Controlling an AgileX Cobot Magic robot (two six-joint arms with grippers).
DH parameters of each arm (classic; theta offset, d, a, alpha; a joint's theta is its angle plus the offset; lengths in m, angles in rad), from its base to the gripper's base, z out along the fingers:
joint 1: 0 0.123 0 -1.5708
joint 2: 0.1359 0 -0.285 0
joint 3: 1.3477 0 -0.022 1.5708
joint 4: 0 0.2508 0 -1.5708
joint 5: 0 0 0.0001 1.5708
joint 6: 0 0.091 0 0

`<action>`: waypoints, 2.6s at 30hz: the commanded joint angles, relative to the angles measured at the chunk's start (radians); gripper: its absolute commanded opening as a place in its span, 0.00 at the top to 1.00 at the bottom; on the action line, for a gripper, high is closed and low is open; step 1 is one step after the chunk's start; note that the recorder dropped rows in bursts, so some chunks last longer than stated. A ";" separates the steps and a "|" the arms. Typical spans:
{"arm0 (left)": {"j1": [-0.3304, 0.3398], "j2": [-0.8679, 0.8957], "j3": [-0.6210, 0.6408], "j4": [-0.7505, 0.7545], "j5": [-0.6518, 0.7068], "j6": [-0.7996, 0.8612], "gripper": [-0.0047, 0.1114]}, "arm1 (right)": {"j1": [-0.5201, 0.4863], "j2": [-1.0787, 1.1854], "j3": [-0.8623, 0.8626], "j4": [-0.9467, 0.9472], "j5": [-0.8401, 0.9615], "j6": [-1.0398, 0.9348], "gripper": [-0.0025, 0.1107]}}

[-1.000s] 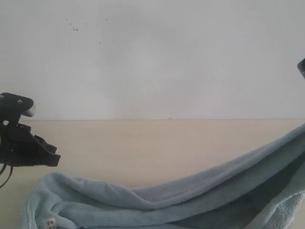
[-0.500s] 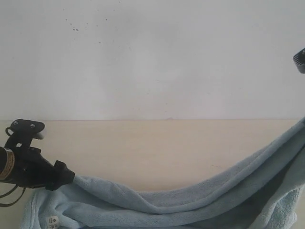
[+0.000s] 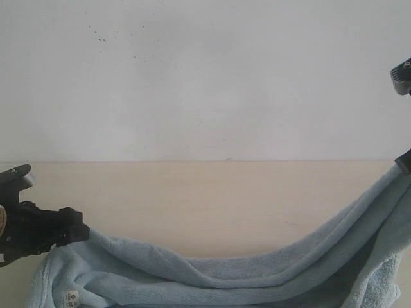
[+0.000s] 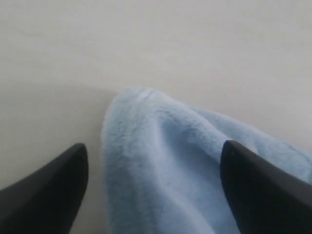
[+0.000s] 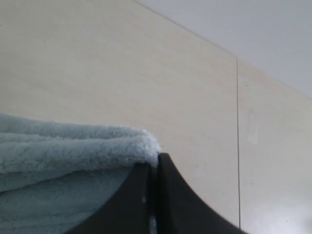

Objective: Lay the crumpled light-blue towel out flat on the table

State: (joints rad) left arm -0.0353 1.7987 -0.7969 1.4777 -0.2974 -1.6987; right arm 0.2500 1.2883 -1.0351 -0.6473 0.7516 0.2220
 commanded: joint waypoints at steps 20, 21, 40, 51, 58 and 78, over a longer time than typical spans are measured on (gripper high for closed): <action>0.002 -0.020 -0.090 0.144 -0.109 -0.086 0.92 | 0.000 -0.010 -0.002 0.032 -0.024 0.004 0.98; 0.002 -0.044 -0.096 0.144 -0.126 -0.086 0.93 | 0.000 -0.010 -0.002 0.025 -0.024 0.004 0.98; 0.004 -0.805 -0.052 0.231 -0.194 -0.143 0.93 | 0.000 -0.308 -0.109 -0.017 0.154 -0.150 0.98; 0.004 -1.057 0.037 0.267 -0.208 -0.254 0.93 | 0.015 -0.500 -0.214 0.131 0.388 -0.479 0.98; 0.004 -1.005 0.225 0.267 -0.141 -0.262 0.93 | 0.072 -0.498 -0.140 0.144 0.458 -0.546 0.98; 0.004 -0.599 0.271 0.235 0.139 -0.139 0.93 | 0.072 -0.058 0.107 0.100 -0.079 -0.430 0.98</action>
State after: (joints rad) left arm -0.0316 1.1410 -0.5017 1.7434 -0.2216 -1.8476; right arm 0.3197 1.1698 -0.9308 -0.5238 0.7214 -0.2316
